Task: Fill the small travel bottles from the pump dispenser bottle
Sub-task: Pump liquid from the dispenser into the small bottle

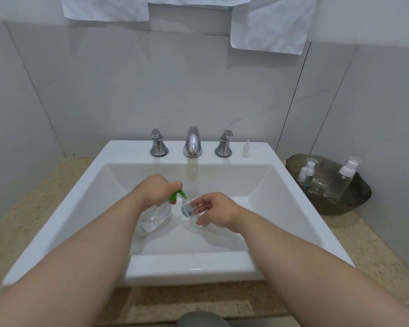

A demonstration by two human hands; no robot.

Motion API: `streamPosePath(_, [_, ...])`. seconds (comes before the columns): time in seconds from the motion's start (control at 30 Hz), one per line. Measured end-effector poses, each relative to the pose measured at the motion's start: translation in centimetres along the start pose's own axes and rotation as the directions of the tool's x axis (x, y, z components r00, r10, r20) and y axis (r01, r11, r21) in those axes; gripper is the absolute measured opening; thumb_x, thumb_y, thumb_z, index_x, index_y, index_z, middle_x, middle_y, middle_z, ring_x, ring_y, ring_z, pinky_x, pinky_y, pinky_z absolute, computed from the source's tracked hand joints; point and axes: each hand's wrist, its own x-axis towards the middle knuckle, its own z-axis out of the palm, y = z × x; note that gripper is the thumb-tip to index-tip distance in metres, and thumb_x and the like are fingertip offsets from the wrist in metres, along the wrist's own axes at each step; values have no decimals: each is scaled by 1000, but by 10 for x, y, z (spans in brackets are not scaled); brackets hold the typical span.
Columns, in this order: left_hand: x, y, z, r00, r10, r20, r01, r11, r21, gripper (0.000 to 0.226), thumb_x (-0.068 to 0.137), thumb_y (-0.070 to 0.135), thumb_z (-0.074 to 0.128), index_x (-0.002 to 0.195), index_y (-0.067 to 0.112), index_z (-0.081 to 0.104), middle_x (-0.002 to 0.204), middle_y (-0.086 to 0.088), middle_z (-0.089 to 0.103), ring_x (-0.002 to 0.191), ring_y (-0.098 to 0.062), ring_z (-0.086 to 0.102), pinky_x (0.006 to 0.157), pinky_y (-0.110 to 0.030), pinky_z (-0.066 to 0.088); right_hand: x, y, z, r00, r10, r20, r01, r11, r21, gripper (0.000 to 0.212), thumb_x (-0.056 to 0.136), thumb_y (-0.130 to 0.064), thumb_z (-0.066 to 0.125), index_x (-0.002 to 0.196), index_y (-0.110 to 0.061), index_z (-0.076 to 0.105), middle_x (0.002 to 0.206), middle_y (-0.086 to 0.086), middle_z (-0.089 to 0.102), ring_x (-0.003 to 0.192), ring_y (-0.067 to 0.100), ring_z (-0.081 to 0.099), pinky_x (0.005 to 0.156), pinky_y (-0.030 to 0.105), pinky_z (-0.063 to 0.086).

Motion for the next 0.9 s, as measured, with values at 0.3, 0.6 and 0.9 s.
streamPosePath(0.3, [-3, 1, 1, 998, -6, -55, 11, 996, 92, 72, 91, 73, 45, 57, 17, 74, 60, 4, 64, 68, -22, 60, 81, -37, 48, 1, -2, 0, 1000, 19, -12, -18, 997, 73, 51, 80, 21, 65, 124, -5, 68, 112, 12, 69, 87, 23, 66, 81, 29, 59])
streamPosePath(0.6, [-9, 5, 4, 999, 7, -50, 0, 991, 137, 73, 90, 79, 46, 58, 19, 72, 64, 3, 58, 67, -20, 58, 69, -34, 39, -1, -1, 1, 998, 61, -12, -59, 990, 128, 42, 90, 18, 43, 112, -7, 68, 102, 6, 66, 70, 22, 68, 74, 31, 55])
streamPosePath(0.9, [-6, 4, 5, 999, -5, -50, 10, 996, 94, 69, 89, 70, 51, 60, 13, 76, 54, 4, 55, 62, -23, 56, 69, -34, 42, 1, -3, 2, 997, 73, -21, -69, 983, 168, 43, 91, 12, 40, 111, -8, 73, 104, 7, 70, 72, 26, 69, 67, 30, 52])
